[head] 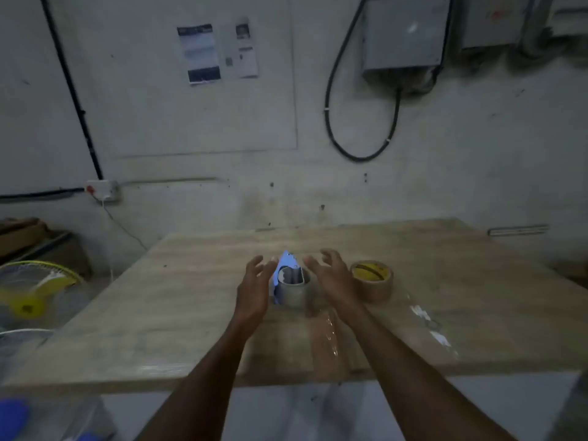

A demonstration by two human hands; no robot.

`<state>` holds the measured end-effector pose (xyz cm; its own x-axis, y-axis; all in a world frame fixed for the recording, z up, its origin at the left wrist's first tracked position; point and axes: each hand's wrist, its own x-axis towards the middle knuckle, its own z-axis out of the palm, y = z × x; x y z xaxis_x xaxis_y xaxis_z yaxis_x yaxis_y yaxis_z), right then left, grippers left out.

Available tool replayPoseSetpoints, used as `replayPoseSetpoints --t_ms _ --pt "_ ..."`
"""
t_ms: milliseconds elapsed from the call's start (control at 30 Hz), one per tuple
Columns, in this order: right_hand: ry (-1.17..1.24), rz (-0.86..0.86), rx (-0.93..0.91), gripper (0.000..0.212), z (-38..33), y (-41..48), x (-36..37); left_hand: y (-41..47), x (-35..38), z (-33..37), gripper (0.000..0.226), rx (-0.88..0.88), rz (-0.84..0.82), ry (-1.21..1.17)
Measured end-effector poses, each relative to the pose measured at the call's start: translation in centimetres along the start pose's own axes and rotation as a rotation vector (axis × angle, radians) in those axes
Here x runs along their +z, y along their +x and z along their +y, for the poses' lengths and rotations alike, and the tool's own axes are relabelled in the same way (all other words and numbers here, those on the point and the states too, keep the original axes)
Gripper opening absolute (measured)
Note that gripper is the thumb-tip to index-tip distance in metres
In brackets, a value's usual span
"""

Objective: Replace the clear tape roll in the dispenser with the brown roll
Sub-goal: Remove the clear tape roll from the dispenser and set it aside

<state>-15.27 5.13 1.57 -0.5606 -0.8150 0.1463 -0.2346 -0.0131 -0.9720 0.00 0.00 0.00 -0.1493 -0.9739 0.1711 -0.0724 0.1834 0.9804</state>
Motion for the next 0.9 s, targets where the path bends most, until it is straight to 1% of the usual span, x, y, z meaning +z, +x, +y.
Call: replayPoseSetpoints --t_ms 33,133,200,233,267,333,367,433,533,667,800,833,867,900 --pt "-0.011 -0.013 0.014 0.063 0.4 -0.1 0.3 -0.2 0.3 -0.1 0.054 -0.014 0.002 -0.035" --pt "-0.082 -0.094 0.029 0.081 1.6 -0.2 1.1 -0.1 1.1 -1.0 0.072 -0.045 -0.017 -0.102" --pt "-0.140 -0.127 0.020 0.090 1.7 -0.3 1.6 -0.1 1.6 -0.8 0.065 -0.052 -0.023 -0.150" --pt "-0.164 -0.141 0.019 0.090 1.7 -0.3 1.7 0.2 1.8 -0.9 0.061 -0.055 -0.032 -0.168" --pt "-0.170 -0.152 0.022 0.085 1.5 -0.5 1.8 0.5 1.9 -0.8 0.064 -0.067 -0.050 -0.167" --pt "-0.150 -0.166 0.027 0.067 1.6 -0.8 1.9 1.4 2.5 -1.7 0.075 -0.072 -0.079 -0.183" --pt "-0.136 -0.172 0.014 0.063 1.7 -0.9 1.9 2.0 2.8 -2.4 0.077 -0.073 -0.096 -0.198" --pt "-0.141 -0.177 -0.010 0.063 2.1 -1.0 1.9 2.6 3.2 -3.3 0.078 -0.083 -0.113 -0.207" --pt "-0.146 -0.177 -0.032 0.060 2.2 -0.8 1.8 2.7 3.5 -3.4 0.079 -0.104 -0.097 -0.245" --pt "-0.120 -0.152 -0.052 0.058 2.5 -0.7 1.8 2.5 3.5 -3.2 0.069 -0.126 -0.093 -0.234" --pt "-0.089 -0.156 -0.084 0.056 2.5 -0.5 1.5 3.3 3.7 -4.5 0.078 -0.157 -0.068 -0.254" --pt "-0.108 -0.156 -0.103 0.056 2.3 -0.4 1.4 3.3 3.7 -4.0 0.079 -0.172 -0.074 -0.293" --pt "-0.134 -0.153 -0.128 0.057 2.1 -0.2 1.2 2.8 3.6 -2.9 0.075 -0.195 -0.082 -0.342" --pt "-0.150 -0.146 -0.156 0.060 1.8 0.1 1.2 2.6 3.4 -1.7 0.063 -0.210 -0.077 -0.401"
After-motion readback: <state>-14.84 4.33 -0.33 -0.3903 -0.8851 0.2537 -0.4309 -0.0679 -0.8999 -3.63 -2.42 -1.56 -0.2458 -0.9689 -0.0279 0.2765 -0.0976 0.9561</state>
